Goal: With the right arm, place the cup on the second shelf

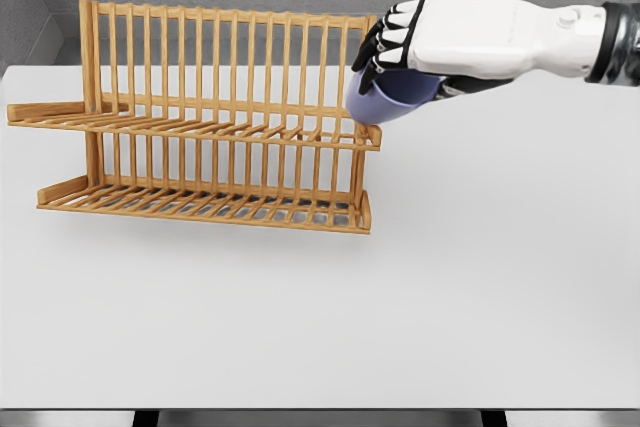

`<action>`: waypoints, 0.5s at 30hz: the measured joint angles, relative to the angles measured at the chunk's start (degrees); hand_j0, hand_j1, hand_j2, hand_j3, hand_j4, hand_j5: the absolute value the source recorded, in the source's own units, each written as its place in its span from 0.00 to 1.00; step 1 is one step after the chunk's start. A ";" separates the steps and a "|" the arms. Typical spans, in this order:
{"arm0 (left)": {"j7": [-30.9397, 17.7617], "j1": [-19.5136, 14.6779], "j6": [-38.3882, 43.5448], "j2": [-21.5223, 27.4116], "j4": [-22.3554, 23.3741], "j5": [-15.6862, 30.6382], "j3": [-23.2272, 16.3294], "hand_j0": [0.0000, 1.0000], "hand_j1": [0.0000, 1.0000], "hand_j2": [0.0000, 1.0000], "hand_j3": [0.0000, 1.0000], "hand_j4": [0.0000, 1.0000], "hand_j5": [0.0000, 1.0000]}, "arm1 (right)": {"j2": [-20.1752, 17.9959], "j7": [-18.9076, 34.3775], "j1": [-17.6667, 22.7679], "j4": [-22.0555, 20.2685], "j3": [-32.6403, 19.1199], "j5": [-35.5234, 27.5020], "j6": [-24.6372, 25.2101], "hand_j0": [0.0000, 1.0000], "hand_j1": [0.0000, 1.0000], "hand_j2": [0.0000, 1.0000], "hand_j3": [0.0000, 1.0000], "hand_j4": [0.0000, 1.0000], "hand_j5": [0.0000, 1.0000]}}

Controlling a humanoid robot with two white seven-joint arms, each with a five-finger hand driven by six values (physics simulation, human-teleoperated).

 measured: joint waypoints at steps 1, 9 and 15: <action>0.00 0.00 0.00 0.00 0.00 0.00 0.00 1.00 1.00 1.00 1.00 1.00 1.00 | 0.33 -0.01 -0.26 -0.10 0.45 0.02 0.00 0.61 0.61 0.61 0.61 0.61 0.61; 0.00 0.00 0.00 0.00 0.00 0.00 0.00 1.00 1.00 1.00 1.00 1.00 1.00 | 1.70 -0.45 -0.70 -0.30 4.19 0.25 0.14 0.63 0.63 0.63 0.63 0.63 0.63; 0.00 0.00 0.00 0.00 0.00 0.00 0.00 1.00 1.00 1.00 1.00 1.00 1.00 | 2.21 -0.61 -1.23 -0.24 6.18 0.76 0.14 1.00 1.00 1.00 1.00 1.00 1.00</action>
